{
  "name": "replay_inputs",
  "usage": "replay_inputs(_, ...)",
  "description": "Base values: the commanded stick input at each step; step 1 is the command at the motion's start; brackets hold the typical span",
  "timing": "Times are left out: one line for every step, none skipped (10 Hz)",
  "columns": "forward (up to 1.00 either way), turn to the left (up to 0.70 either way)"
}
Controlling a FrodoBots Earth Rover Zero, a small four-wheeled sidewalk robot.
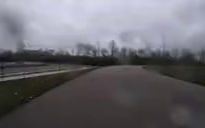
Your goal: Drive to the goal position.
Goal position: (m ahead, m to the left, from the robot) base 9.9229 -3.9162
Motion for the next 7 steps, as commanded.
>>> replay_inputs(0.7,0.0)
replay_inputs(0.7,0.0)
replay_inputs(0.7,0.0)
replay_inputs(0.7,0.0)
replay_inputs(0.7,0.0)
replay_inputs(0.7,0.0)
replay_inputs(0.7,0.0)
